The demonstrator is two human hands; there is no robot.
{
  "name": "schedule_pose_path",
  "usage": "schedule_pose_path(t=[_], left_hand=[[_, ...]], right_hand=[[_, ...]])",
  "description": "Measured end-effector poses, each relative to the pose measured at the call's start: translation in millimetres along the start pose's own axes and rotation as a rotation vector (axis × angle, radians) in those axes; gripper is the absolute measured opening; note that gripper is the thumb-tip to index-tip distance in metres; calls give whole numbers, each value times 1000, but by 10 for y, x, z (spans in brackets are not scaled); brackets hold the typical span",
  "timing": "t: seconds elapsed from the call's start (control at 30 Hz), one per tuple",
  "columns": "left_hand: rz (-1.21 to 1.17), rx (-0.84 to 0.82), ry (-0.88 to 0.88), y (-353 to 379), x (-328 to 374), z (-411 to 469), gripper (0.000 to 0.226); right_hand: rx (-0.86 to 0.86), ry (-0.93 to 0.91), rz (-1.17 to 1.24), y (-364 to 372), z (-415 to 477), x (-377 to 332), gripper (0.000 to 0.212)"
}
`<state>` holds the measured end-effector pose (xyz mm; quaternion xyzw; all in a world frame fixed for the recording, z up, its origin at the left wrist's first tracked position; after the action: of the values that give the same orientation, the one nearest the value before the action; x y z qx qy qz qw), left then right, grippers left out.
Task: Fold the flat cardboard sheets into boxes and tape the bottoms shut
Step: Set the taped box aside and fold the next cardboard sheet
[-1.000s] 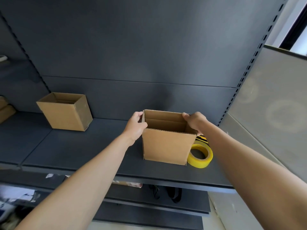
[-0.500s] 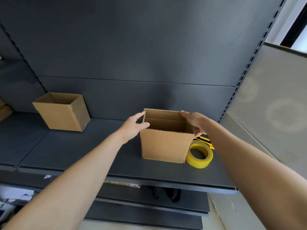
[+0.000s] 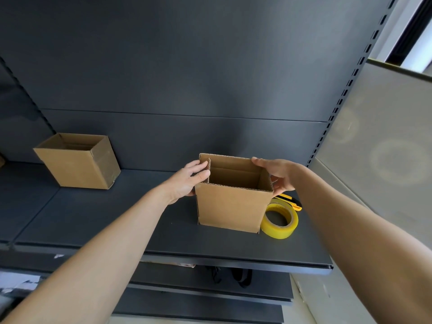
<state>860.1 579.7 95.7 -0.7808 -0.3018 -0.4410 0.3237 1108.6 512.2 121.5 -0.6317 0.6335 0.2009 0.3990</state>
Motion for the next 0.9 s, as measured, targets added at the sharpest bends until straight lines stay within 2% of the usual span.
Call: schedule_pose_path(t=[0.17,0.4,0.53,0.73,0.83,0.9], left_hand=[[32,-4,-47,-9,-22,75,48],[157,-120,-154,-25,17,94,52],[119,-126,-227,-3,35,83,62],[84,-80,-237,78,0,66,71],[105,-87,-222,75,16,59,65],[125,-88,-209,77,28,55,61]], right_hand=[[-1,1,12,-14,9,15,52],[4,9,37,-18,23,25,55],[-4,1,63,-6,29,40,54],[-256,-86,293,-140,29,233,48],[-341,-124,421,-238,31,363,45],[-372,-147,402,-250,35,403,45]])
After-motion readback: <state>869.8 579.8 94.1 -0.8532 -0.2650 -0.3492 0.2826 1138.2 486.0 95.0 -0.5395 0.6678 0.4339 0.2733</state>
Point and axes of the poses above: each hand's wrist, its own z-axis towards the middle knuckle, its own y-axis out of the palm, x = y × z, the point moved 3 cm from there along z, towards the middle knuckle, and after that the axes turned 9 degrees about -y, right-handed, at the moved point
